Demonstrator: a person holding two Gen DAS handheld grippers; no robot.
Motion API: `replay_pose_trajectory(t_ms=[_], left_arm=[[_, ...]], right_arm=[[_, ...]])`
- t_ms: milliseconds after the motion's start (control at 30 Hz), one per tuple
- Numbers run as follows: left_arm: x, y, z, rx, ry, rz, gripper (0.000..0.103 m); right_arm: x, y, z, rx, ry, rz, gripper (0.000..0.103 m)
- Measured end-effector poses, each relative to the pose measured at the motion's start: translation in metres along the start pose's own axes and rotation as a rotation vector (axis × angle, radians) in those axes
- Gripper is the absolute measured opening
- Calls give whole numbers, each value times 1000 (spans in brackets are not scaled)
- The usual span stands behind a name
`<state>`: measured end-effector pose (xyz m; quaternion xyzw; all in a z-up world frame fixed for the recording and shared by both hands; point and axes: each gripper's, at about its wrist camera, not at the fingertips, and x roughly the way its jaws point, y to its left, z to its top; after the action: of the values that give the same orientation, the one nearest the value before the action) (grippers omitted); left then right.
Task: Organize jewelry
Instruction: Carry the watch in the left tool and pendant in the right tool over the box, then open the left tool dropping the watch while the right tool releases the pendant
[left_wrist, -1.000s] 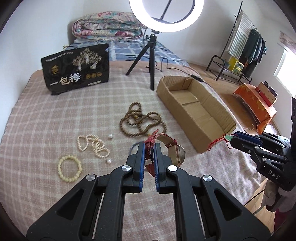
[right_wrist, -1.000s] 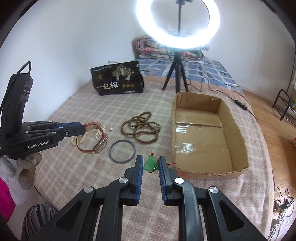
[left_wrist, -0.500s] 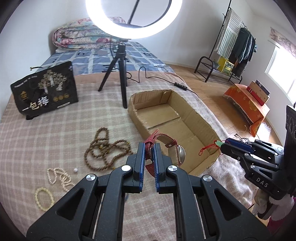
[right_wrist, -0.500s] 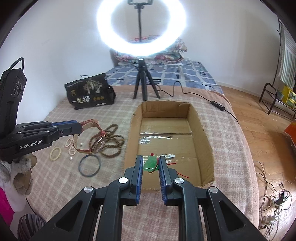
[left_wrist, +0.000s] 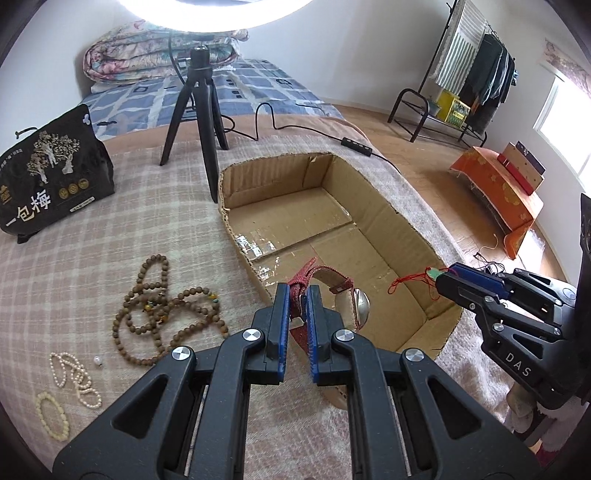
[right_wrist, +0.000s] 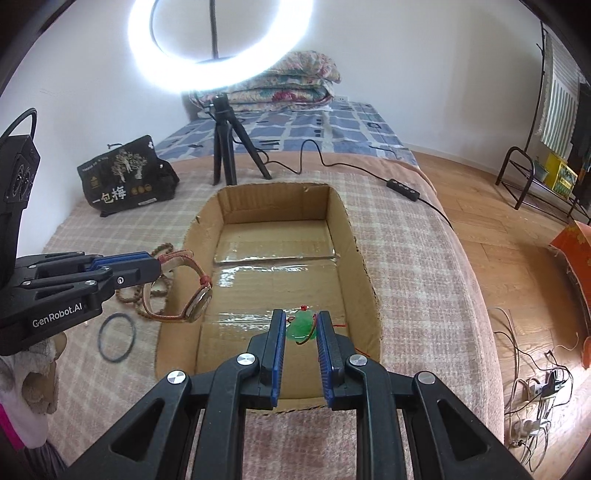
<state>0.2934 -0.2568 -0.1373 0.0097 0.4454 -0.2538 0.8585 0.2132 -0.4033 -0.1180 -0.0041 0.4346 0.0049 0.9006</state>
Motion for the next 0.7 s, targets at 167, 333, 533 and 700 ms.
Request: replay_pose_trajectory(t_ms=[167,333,533,700], left_arm=[[6,-4,-1,13,8,5,7],[6,-6,-2,18,9,-1,7],[-2,-8,1,30,-14,14,24],[-11,-3,-2,32,-32,28,25]], right_arm=[[10,-3,-2,1,20,-11,16],[11,-8,-3,23,21,-13,17],[3,-10,-2,39,-1,-24,45],[-6,-9,-1,54,-25,-27,59]])
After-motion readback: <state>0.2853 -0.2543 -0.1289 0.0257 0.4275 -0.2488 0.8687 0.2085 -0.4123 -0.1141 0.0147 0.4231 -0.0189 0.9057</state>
